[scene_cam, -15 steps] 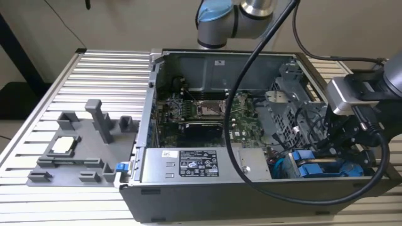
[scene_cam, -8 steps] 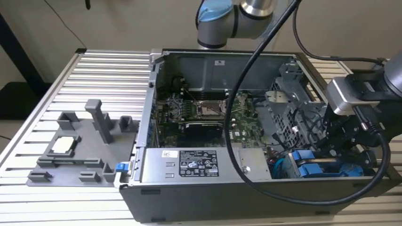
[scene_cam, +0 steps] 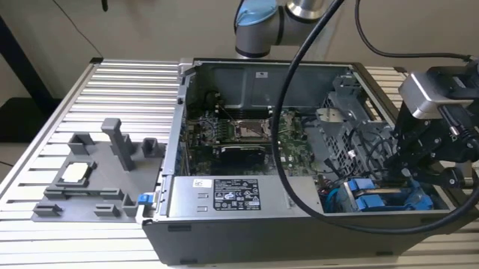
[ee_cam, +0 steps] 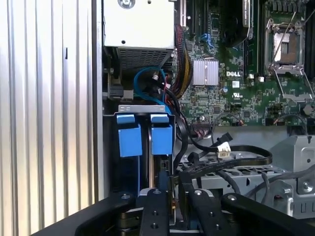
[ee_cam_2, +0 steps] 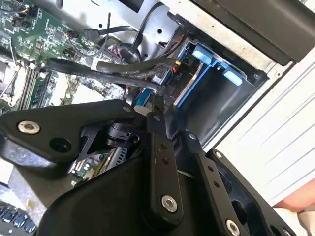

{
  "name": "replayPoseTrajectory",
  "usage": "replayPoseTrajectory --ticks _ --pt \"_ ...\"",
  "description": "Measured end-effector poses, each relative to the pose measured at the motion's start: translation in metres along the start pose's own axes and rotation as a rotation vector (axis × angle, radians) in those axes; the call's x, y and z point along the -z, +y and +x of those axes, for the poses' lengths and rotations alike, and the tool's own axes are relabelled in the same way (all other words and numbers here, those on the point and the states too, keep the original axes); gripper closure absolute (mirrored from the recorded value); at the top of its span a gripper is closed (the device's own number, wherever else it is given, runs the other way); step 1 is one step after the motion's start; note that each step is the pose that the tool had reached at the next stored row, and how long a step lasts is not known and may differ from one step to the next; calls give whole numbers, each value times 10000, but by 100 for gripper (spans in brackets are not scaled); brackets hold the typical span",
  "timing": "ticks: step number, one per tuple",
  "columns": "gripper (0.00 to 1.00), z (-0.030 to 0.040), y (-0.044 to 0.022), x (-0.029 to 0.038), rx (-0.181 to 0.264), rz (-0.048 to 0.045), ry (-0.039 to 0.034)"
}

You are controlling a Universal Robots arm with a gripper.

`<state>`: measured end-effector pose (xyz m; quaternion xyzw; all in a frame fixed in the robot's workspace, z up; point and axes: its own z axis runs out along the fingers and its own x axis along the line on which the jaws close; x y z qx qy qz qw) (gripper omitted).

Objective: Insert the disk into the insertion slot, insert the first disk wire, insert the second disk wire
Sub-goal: 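Insert the second disk wire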

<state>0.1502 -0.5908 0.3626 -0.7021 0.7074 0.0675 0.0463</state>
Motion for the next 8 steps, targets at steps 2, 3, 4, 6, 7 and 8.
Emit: replayPoseTrajectory --ticks 2,3,4,6,7,8 --pt "76 -5 1 32 -1 0 1" --pt "76 -7 2 46 0 0 1" --pt "76 -8 2 49 0 0 0" --pt "76 -8 2 49 0 0 -2" --pt "76 -8 1 50 0 0 -2" --pt "76 -8 2 51 0 0 1"
